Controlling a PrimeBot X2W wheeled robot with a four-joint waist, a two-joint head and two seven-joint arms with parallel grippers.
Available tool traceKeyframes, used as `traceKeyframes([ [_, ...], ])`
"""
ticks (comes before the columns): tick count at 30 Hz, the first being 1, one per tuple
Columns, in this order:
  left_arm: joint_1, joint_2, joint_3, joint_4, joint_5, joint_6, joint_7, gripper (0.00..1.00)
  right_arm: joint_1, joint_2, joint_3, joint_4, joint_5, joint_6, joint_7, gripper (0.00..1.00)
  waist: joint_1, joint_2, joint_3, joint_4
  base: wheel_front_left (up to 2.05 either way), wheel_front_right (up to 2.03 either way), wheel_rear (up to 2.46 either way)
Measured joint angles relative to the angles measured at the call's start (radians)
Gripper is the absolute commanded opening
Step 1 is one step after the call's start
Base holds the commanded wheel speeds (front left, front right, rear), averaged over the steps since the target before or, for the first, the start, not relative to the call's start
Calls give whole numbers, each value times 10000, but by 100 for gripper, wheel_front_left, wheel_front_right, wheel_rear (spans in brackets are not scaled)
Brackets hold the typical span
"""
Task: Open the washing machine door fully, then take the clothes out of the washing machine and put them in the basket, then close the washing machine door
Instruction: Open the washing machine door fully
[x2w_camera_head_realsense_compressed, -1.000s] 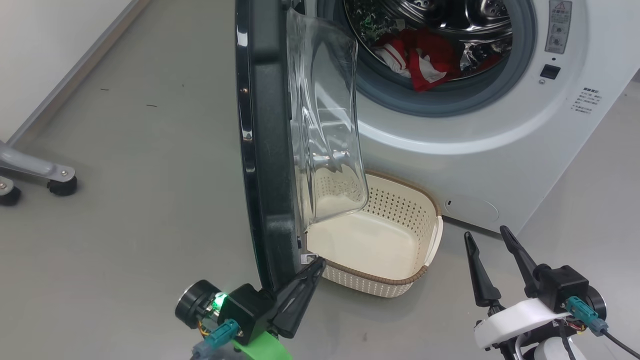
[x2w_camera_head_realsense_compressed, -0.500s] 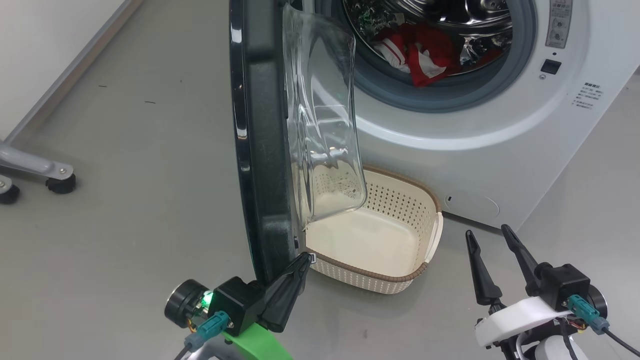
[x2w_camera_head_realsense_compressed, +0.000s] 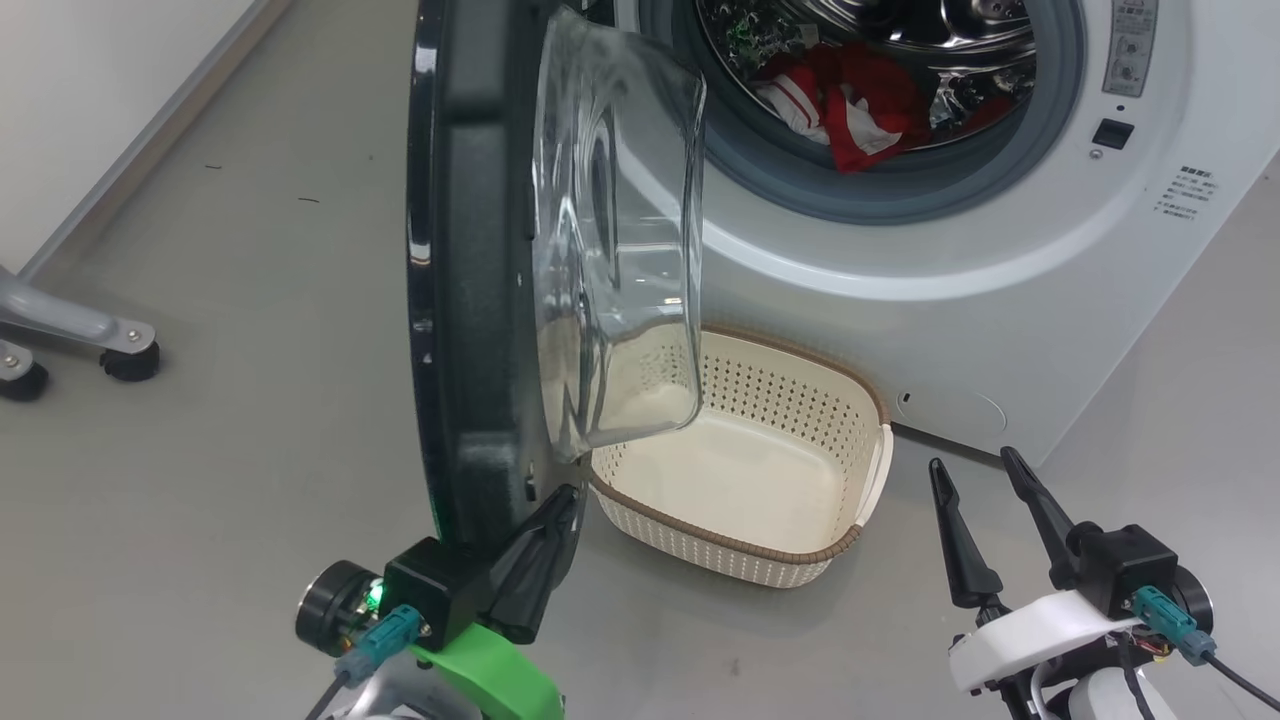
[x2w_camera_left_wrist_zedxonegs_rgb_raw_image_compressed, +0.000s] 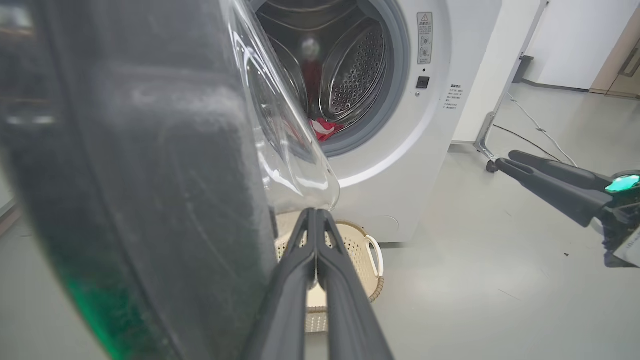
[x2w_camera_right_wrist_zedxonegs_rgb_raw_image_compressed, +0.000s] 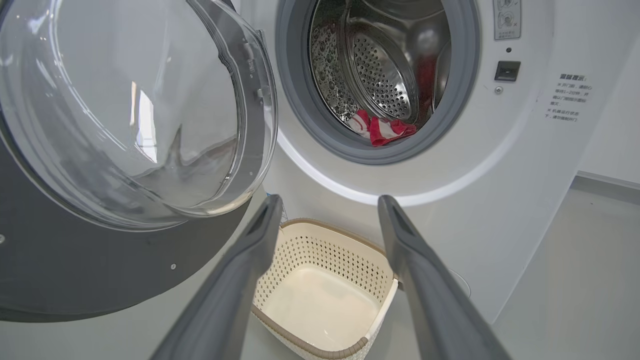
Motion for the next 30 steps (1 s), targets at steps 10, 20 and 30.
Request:
traceKeyframes([
  [10,8,59,943,489,-17,593,-314,0,-89,31,-4,40,-10,12,0,100,0,0,-23,37,0,0,0],
  [20,-28,299,2171,1197,-150,974,-832,0,-90,38,-4,98,-12,40,0,100,0,0,-63,-29,0,0,0],
  [30,-366,525,3062,1969,-410,1108,-1373,0,-130,44,15,79,-12,44,0,100,0,0,-12,-131,0,0,0],
])
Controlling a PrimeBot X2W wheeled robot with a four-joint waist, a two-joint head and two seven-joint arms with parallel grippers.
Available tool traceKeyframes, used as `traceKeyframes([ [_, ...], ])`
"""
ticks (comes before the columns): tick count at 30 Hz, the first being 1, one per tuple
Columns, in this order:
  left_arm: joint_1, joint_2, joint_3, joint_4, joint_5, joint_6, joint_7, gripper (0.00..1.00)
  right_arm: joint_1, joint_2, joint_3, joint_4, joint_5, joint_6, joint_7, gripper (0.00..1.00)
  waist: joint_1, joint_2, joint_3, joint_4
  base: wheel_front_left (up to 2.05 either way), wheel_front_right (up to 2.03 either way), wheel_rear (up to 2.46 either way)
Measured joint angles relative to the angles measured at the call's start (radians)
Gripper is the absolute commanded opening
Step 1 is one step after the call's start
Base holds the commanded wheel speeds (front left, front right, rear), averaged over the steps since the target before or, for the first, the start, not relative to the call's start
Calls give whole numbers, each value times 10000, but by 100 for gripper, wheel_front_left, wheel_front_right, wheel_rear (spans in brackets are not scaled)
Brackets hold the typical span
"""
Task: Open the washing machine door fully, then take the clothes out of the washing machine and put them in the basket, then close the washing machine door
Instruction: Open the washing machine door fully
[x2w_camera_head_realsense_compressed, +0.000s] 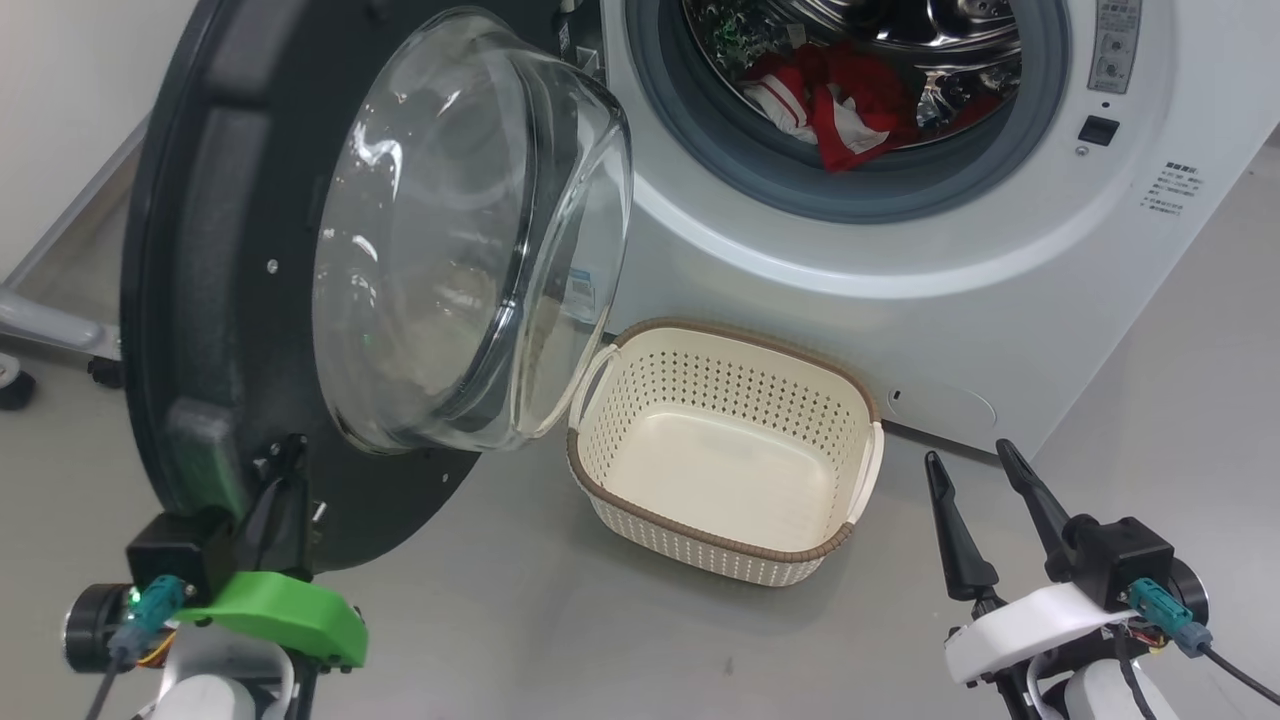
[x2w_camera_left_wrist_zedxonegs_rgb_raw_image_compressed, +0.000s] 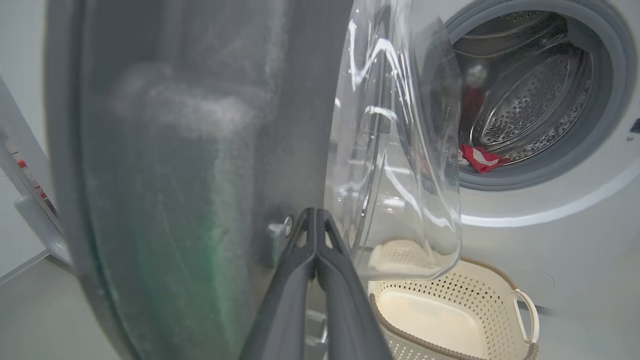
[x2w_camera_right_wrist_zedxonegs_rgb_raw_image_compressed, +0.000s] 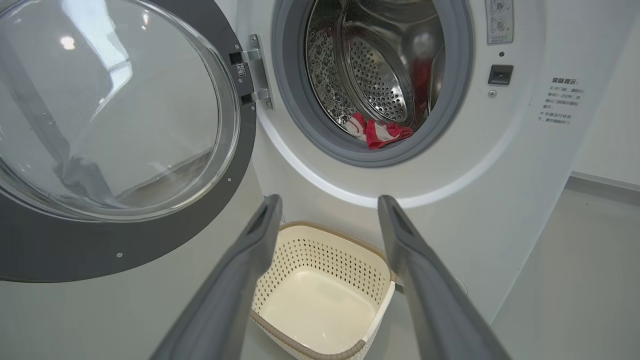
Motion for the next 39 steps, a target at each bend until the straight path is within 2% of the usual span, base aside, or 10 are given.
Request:
traceKeyframes([
  [23,-1498,431,1967,2247,-525,176,-928,0,-345,-13,-84,-79,-336,52,0,100,0,0,549,-203,0,0,0],
  [39,-1770,399,1914,2667,-499,201,-1279,0,-392,-15,-92,-54,-412,52,0,100,0,0,564,-249,0,0,0],
])
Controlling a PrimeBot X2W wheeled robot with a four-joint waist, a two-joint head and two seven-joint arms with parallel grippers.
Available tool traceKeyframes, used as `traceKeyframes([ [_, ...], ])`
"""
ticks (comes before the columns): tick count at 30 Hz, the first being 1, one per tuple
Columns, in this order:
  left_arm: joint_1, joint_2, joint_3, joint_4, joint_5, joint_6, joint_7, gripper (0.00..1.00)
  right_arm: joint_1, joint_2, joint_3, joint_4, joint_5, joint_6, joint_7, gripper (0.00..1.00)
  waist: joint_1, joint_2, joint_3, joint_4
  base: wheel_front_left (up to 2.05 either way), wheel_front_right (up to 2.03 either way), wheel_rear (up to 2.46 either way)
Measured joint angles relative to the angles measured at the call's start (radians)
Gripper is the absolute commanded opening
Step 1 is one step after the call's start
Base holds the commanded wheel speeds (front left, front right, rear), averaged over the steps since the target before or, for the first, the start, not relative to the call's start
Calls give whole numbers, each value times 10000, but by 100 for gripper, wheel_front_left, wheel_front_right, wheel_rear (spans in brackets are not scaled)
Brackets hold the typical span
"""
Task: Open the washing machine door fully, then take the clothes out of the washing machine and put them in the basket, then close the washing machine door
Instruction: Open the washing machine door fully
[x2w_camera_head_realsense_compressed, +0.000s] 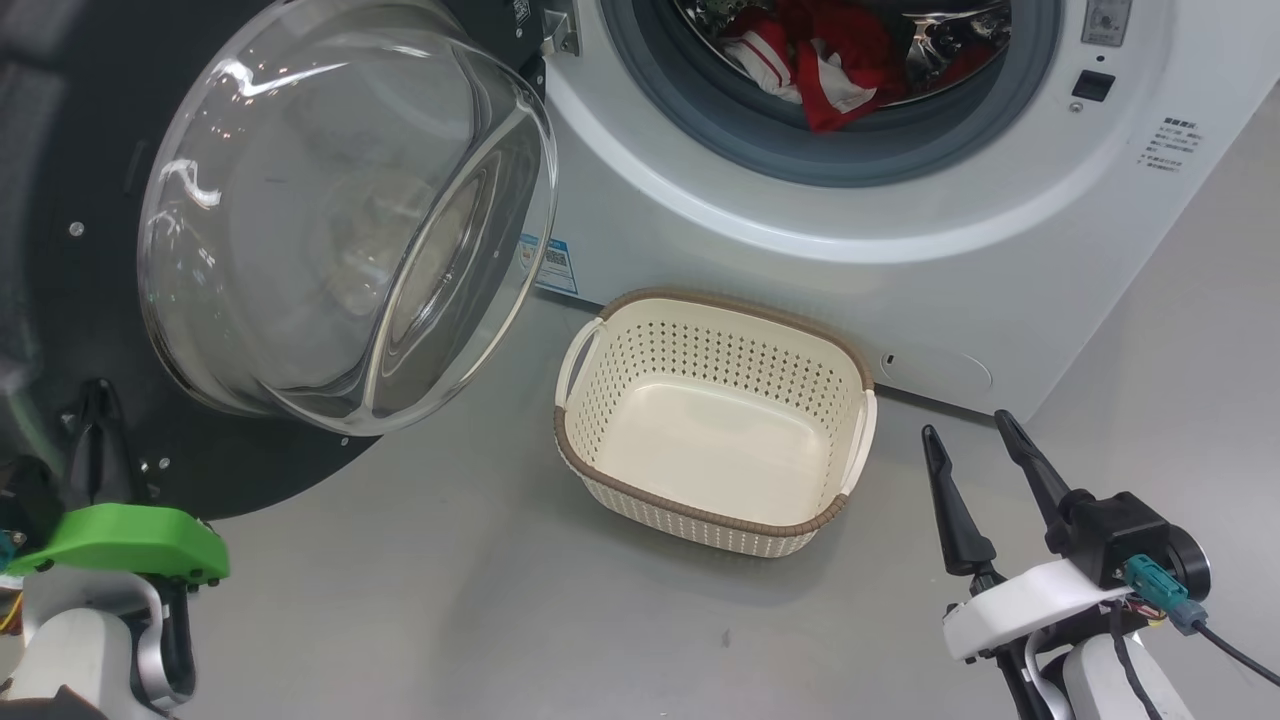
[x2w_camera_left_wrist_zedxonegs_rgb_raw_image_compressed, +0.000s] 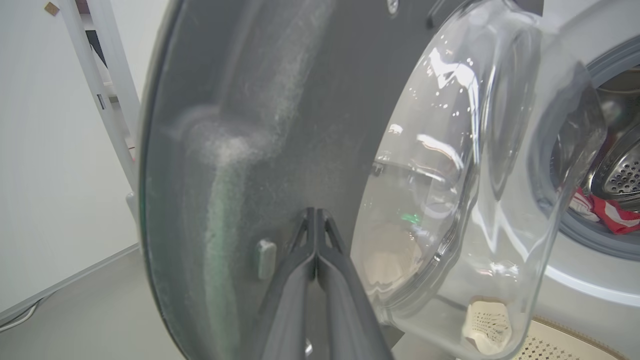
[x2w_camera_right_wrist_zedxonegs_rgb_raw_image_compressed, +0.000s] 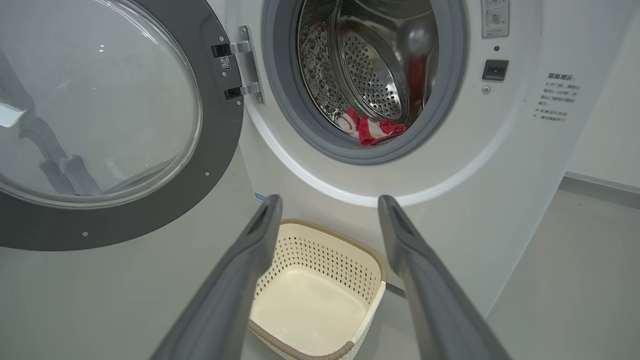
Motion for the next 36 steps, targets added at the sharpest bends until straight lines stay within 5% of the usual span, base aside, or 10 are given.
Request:
traceKeyframes([
  [28,2393,-920,-1375,-2157,920,-219,-176,0,50,27,155,198,355,2,0,100,0,0,-602,-838,0,0,0],
  [29,2445,-936,-1465,-2220,920,-270,-176,12,51,29,222,205,355,2,0,100,0,0,-625,-890,0,0,0],
  [30,2504,-943,-1572,-2270,941,-311,-176,41,51,35,263,205,353,2,0,100,0,0,-643,-942,0,0,0],
  [31,2567,-951,-1655,-2311,965,-366,-176,81,52,36,303,213,353,2,0,100,0,0,-660,-996,0,0,0],
  [32,2639,-957,-1732,-2353,965,-397,-176,100,52,36,343,215,353,2,0,100,0,0,-676,-1055,0,0,0],
  [36,2868,-970,-1875,-2504,1045,-468,-174,100,53,40,483,219,353,2,0,100,0,0,-742,-1402,0,0,0],
])
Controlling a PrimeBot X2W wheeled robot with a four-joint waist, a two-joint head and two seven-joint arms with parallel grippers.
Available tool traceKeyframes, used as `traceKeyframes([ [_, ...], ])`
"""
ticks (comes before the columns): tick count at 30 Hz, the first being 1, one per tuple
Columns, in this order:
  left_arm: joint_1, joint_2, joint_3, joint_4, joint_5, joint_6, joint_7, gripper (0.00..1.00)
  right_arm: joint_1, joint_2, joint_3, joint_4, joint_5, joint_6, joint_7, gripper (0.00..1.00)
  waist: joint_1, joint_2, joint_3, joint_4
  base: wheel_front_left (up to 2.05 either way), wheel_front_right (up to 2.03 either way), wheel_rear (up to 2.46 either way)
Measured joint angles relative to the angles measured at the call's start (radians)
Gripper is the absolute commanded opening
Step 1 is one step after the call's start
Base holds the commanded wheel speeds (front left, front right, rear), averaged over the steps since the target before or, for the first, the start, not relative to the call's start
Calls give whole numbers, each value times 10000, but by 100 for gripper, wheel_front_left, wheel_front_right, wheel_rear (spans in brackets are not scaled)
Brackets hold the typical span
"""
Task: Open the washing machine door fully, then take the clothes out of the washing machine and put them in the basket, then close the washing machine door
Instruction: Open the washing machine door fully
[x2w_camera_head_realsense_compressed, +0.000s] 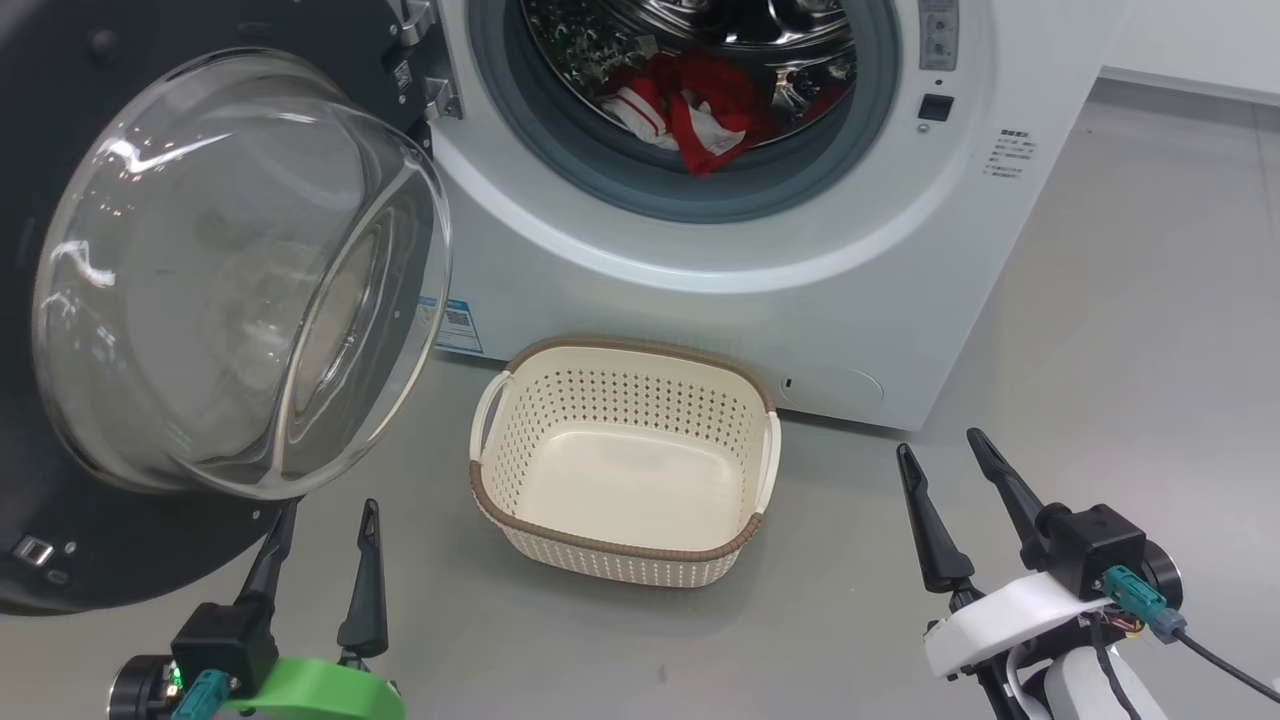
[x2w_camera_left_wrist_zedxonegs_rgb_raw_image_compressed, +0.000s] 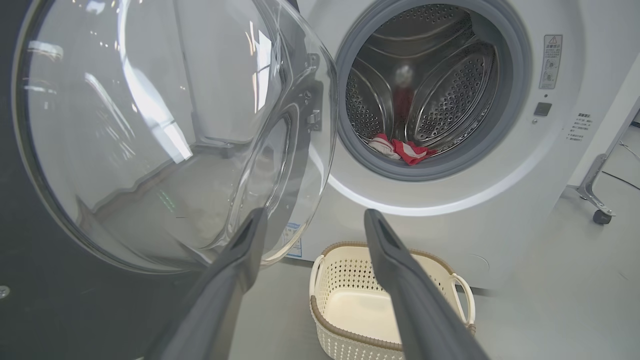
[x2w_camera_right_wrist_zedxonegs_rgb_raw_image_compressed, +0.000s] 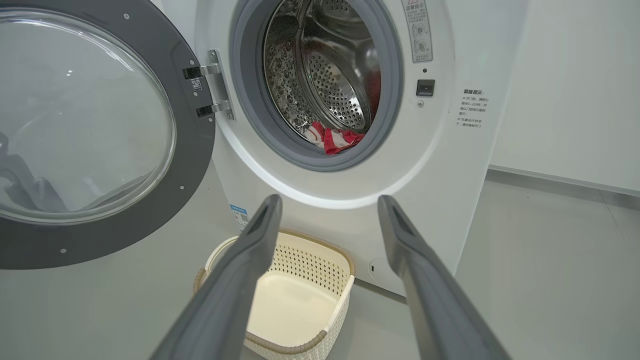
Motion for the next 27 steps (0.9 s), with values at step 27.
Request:
traceKeyframes([
  [27,615,151,-10,-387,111,54,121,100,407,2,19,-104,276,-15,0,100,0,0,-198,-2685,0,0,0],
])
